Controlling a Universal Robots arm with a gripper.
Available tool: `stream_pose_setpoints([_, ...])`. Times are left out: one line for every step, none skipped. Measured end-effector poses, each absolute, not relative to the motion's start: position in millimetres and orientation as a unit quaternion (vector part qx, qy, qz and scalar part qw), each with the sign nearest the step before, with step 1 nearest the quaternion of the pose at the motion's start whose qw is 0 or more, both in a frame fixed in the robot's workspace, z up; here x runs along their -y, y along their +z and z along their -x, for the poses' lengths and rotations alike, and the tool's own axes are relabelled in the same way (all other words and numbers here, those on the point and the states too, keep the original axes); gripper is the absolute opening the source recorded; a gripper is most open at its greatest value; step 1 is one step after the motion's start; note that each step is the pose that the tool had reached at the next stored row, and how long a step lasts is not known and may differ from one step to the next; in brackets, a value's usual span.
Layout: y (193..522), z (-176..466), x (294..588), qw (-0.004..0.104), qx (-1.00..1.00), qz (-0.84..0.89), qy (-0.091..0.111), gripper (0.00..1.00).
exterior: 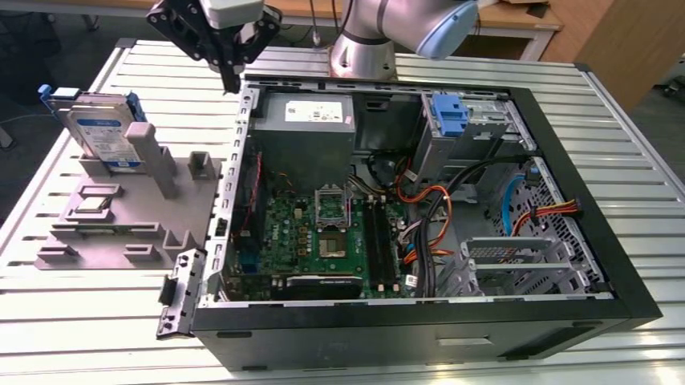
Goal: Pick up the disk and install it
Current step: 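Reach for the disk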
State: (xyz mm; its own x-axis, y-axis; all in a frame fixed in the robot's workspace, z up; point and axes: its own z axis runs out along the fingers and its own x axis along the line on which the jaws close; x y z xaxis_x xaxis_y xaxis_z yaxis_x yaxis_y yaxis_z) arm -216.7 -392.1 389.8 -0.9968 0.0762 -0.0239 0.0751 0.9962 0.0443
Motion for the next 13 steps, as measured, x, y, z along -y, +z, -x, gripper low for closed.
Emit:
stream_pose_setpoints([389.8,217.1,391.3,0.013,-0.999,-0.038,0.022,0.10])
stream_pose_setpoints([389.8,217.4,390.5,0.013,-0.999,-0.038,0.022,0.10])
stream_pose_setpoints([389.8,217.6,389.7,0.013,-0.999,-0.038,0.022,0.10])
stream_pose_setpoints([389.8,217.8,388.8,0.013,-0.999,-0.038,0.022,0.10])
stream_pose_setpoints([389.8,217.9,388.0,0.013,-0.999,-0.038,0.022,0.10])
stream_pose_setpoints([389.7,218.2,387.3,0.013,-0.999,-0.038,0.022,0.10])
stream_pose_setpoints([389.7,218.5,386.7,0.013,-0.999,-0.038,0.022,0.10])
stream_pose_setpoints([389.7,218.8,386.2,0.013,-0.999,-0.038,0.022,0.10])
stream_pose_setpoints([389.7,219.0,385.8,0.013,-0.999,-0.038,0.022,0.10])
stream_pose_setpoints([389.7,219.2,385.5,0.013,-0.999,-0.038,0.022,0.10])
stream_pose_setpoints([389.7,219.3,385.3,0.013,-0.999,-0.038,0.022,0.10])
stream_pose_setpoints([389.7,219.3,385.2,0.013,-0.999,-0.038,0.022,0.10])
stream_pose_setpoints([389.7,219.3,384.5,0.013,-0.999,-0.038,0.022,0.10])
